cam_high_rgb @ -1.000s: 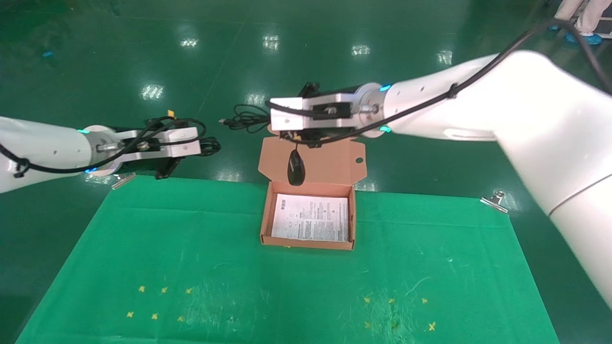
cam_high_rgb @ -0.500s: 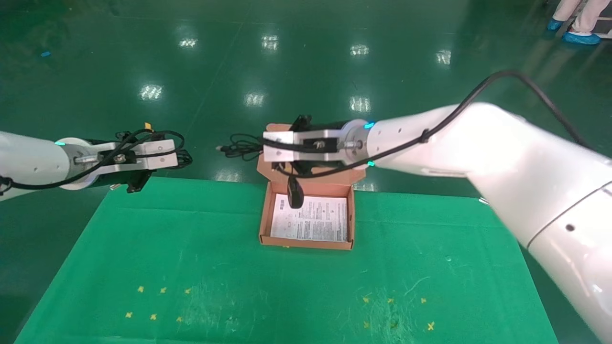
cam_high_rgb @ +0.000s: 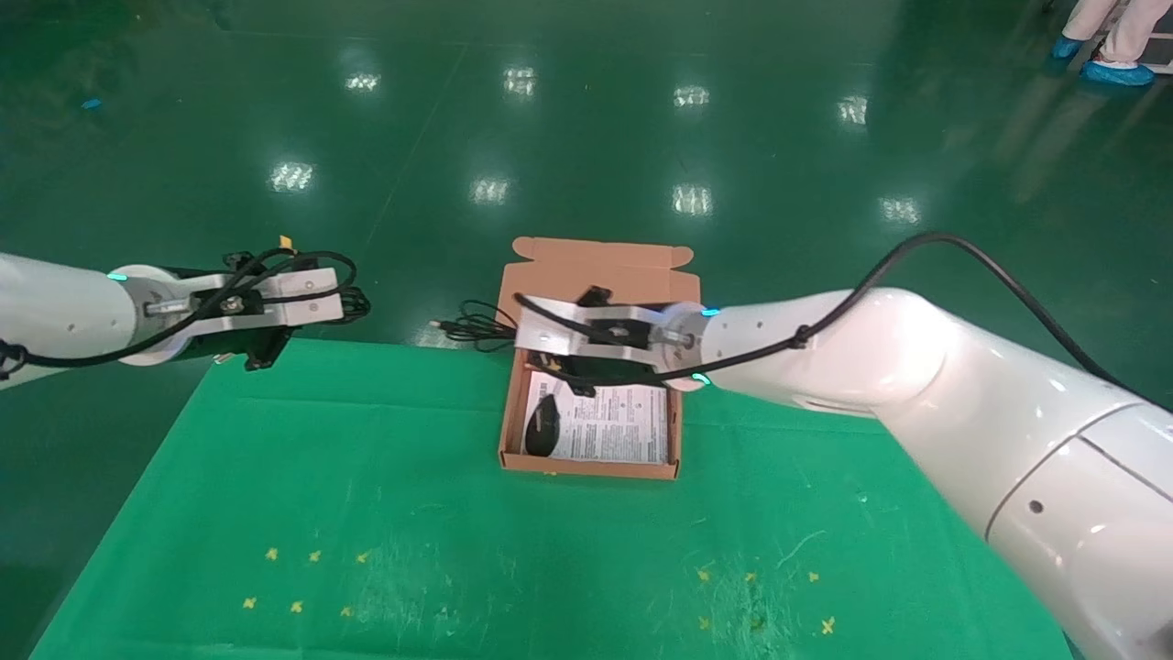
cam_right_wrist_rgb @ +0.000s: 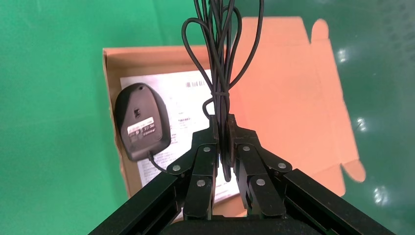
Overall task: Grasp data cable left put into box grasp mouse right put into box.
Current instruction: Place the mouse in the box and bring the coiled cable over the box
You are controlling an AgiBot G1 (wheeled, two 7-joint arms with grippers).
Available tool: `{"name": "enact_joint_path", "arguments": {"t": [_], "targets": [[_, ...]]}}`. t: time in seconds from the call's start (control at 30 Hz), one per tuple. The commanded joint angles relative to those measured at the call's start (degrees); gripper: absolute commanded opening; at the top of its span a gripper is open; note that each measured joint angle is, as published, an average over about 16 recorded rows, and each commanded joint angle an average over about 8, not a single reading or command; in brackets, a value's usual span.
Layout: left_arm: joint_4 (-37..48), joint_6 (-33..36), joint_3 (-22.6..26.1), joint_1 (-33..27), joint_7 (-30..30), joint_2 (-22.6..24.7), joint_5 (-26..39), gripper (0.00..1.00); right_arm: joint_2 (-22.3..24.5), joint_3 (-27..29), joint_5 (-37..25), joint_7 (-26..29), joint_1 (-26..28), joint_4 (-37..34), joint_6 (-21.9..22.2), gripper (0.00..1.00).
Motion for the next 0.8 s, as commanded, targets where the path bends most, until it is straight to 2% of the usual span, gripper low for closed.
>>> {"name": "enact_joint_path", "arguments": {"t": [0.03,0.13,0.17,0.4,0.43,0.8], "targets": [[-0.03,0.01,0.0,0.01,-0.03,-0.01,0.02,0.0,0.02,-0.48,0.93,0.8,-0.25,-0.89,0.36,0.0],[-0.05,0.02,0.0,0.01,-0.04,-0.01,0.03,0.0,0.04,-1.29,1.81,2.26,-0.48,-2.47,0.32,0.0],[-0.06,0.02,0.0,0.02,-0.05,-0.01,0.03,0.0,0.04,-1.69,1.96,2.8,-0.49,-3.06,0.2,0.05],[-0.11,0.06,0.0,0.04,-0.06,-0.03,0.08,0.0,0.03,-4.24,2.41,6.06,-0.16,-6.01,-0.63,0.92],[-0.12,0.07,0.0,0.04,-0.06,-0.03,0.08,0.0,0.1,-4.41,2.52,6.27,-0.13,-6.09,-0.67,1.0],[0.39,-2.14,0.53,1.25,1.26,2.8,-1.64,0.0,2.39,-5.3,2.85,7.49,-0.02,-3.07,-0.99,1.0]]}}
